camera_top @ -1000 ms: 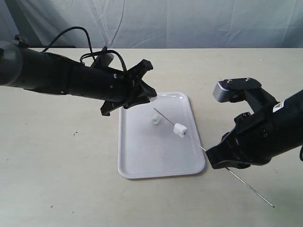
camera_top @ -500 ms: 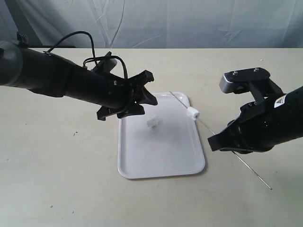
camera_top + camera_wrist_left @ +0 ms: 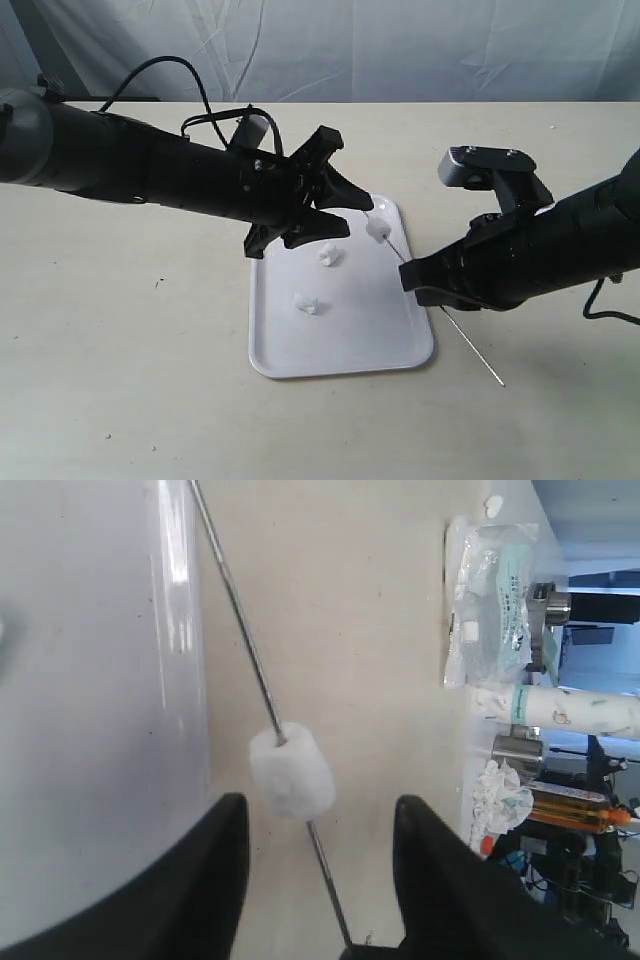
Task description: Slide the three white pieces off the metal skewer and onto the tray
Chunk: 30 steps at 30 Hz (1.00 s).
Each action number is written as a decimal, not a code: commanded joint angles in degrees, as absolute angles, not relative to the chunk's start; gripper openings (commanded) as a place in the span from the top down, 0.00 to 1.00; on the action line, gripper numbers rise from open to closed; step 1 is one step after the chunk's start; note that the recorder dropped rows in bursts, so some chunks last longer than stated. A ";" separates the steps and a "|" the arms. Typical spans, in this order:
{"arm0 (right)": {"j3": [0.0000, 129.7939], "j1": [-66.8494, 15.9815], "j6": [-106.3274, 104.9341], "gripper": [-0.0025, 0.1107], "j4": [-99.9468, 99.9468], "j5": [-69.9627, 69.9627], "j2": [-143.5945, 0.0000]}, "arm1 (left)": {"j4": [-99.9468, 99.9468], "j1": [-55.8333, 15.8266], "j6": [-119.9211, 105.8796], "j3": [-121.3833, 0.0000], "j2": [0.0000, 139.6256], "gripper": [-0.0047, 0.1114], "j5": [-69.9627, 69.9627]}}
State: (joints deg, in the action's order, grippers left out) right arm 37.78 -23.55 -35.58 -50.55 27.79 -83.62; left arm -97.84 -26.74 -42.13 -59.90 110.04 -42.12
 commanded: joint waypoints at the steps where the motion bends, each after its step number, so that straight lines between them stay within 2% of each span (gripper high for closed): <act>1: 37.84 -23.47 -45.55 0.98 -61.08 27.21 -84.47 | -98.33 -27.54 -42.71 -60.09 110.03 0.57 -38.60; 17: 37.84 -23.47 -49.25 0.98 -63.84 30.45 -84.61 | -98.50 -27.54 -42.71 -60.09 110.03 0.58 -37.46; 22: 37.84 -23.47 -50.54 0.98 -65.02 29.37 -84.61 | -98.50 -27.54 -42.71 -60.09 110.03 0.66 -37.84; 28: 37.84 -23.47 -51.43 0.98 -66.04 29.59 -84.61 | -98.50 -27.54 -42.71 -60.09 110.03 0.67 -37.45; 30: 37.84 -23.47 -51.41 0.98 -66.07 29.80 -84.61 | -98.50 -27.54 -42.71 -60.09 110.03 0.70 -37.45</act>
State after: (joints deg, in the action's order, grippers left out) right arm 37.78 -23.55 -50.72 -65.62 29.87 -84.56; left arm -97.97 -27.27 -42.39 -59.90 110.04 -37.80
